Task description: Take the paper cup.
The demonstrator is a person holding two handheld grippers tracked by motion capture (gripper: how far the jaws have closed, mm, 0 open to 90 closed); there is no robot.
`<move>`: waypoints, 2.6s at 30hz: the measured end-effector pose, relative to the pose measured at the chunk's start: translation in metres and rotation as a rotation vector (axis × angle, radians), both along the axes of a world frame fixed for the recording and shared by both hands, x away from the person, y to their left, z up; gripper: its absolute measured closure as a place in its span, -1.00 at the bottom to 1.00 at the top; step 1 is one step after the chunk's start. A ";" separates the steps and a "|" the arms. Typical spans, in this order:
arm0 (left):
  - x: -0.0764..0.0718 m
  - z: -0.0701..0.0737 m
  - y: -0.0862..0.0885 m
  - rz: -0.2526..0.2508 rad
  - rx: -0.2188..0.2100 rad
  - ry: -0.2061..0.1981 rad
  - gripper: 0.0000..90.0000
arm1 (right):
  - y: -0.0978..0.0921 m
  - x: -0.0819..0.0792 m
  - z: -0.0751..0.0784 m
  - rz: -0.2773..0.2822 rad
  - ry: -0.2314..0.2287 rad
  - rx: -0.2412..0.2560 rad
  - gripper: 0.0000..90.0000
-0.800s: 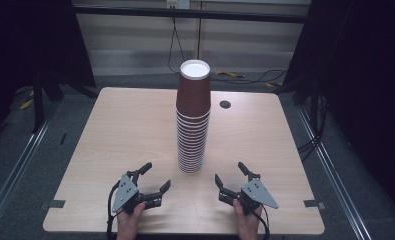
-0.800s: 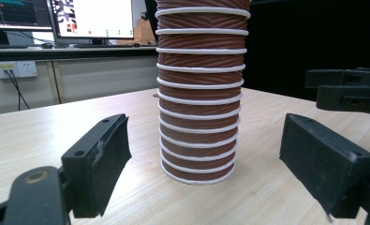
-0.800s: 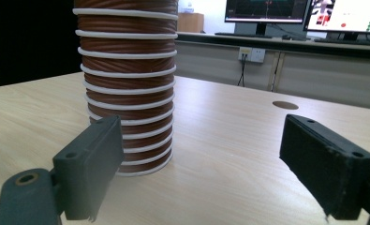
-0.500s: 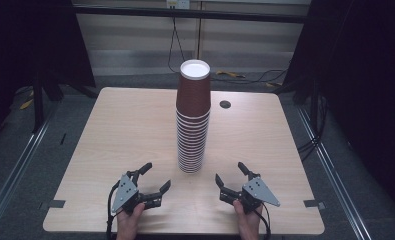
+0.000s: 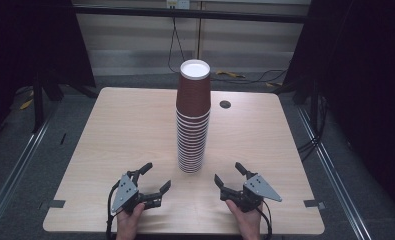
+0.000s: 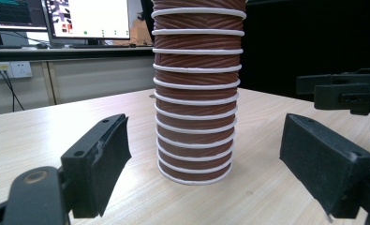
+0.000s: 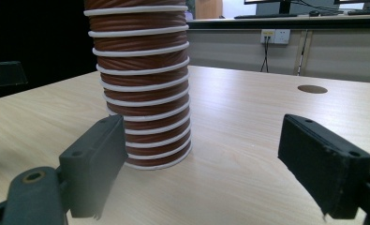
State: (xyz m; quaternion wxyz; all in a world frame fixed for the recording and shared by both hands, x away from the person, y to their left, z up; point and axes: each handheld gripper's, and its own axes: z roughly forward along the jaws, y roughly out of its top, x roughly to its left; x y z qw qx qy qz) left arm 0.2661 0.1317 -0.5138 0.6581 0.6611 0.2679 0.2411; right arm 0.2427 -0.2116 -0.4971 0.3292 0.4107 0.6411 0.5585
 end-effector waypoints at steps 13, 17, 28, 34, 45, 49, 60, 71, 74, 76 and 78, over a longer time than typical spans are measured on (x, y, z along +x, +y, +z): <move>0.000 0.000 0.000 0.001 0.000 0.000 -0.65 | 0.005 0.006 0.020 0.056 -0.003 -0.003 -0.64; 0.000 0.000 0.000 -0.002 0.001 -0.001 -0.65 | 0.006 0.008 0.025 0.071 0.000 -0.008 -0.63; 0.000 0.000 0.000 0.000 -0.002 -0.001 -0.65 | 0.007 0.017 0.041 0.102 -0.011 0.014 -0.65; 0.000 0.000 0.001 -0.003 -0.001 0.000 -0.65 | 0.009 0.021 0.052 0.131 -0.033 0.038 -0.67; 0.000 0.000 0.001 -0.006 -0.002 -0.001 -0.65 | 0.009 0.027 0.077 0.187 -0.018 0.020 -0.59; 0.000 0.000 0.001 -0.006 -0.001 -0.002 -0.65 | 0.010 0.026 0.091 0.212 -0.085 0.019 -0.60; 0.000 0.000 0.001 -0.009 -0.002 -0.001 -0.65 | 0.009 0.036 0.123 0.259 -0.038 -0.006 -0.57; 0.000 0.000 0.001 -0.010 -0.002 -0.001 -0.65 | 0.012 0.050 0.155 0.366 -0.003 0.018 -0.37; 0.000 0.000 0.001 -0.011 -0.001 -0.001 -0.65 | 0.012 0.053 0.164 0.357 -0.005 0.022 -0.39; 0.000 0.000 0.001 -0.011 -0.001 -0.001 -0.65 | 0.012 0.057 0.171 0.373 0.000 0.024 -0.39; 0.000 0.000 0.001 -0.010 0.001 -0.002 -0.65 | 0.013 0.060 0.178 0.372 0.003 0.021 -0.42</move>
